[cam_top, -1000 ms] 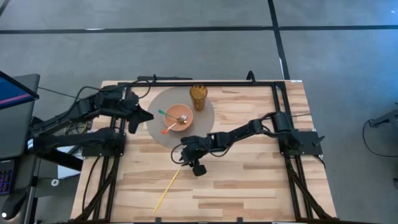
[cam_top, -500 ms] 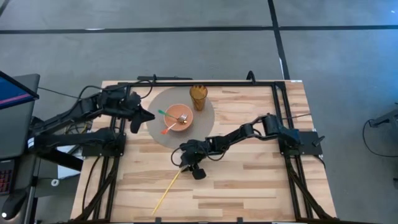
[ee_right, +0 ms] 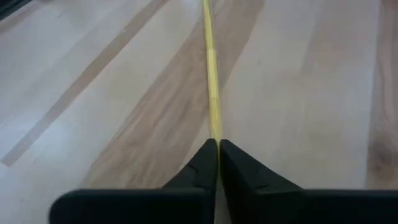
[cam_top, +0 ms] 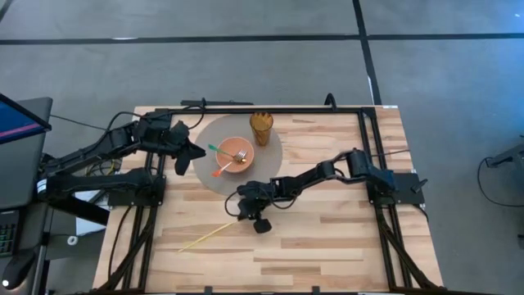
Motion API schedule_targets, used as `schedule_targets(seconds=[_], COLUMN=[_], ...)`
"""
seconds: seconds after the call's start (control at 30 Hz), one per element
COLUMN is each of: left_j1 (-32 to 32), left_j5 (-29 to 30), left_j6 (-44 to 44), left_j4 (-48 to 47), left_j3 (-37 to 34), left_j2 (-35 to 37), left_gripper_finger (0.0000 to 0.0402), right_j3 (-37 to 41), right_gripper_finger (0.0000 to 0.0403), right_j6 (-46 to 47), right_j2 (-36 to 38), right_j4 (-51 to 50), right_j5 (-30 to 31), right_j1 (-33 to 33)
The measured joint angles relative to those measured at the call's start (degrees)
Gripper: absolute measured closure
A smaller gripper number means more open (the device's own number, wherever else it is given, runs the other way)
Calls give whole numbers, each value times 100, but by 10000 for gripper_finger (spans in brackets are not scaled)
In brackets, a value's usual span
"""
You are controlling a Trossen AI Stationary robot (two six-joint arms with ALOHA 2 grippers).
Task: Pick & Place Utensil
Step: Put the yellow straw into the brown cup on the gray mat
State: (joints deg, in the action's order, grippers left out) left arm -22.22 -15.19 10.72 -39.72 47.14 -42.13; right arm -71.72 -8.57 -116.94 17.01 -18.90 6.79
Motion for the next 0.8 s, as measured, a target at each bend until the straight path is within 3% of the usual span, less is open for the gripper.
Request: schedule_targets(seconds=[0.13,0.27,0.4,0.53,0.8], left_j1=[0,0,0,0,0], left_j5=[58,62,62,62,62], left_j6=[-2,-2,-6,-214,-278], left_j4=[-2,-4,-7,-5,29], left_j3=[-1,-1,-1,-1,-1], left_j2=[2,2,2,2,2], left_gripper_finger=[344,344,344,344,344], right_j3=[13,4,2,-5,-11], right_gripper_finger=[379,396,397,399,401], right_j6=[394,460,403,-191,-2029], right_j2=[330,915,1792,2788,4271], right_j4=[-306,-880,-1608,-2315,-3761], right_j5=[24,89,652,1846,4809], right_j1=[-99,-80,71,383,750])
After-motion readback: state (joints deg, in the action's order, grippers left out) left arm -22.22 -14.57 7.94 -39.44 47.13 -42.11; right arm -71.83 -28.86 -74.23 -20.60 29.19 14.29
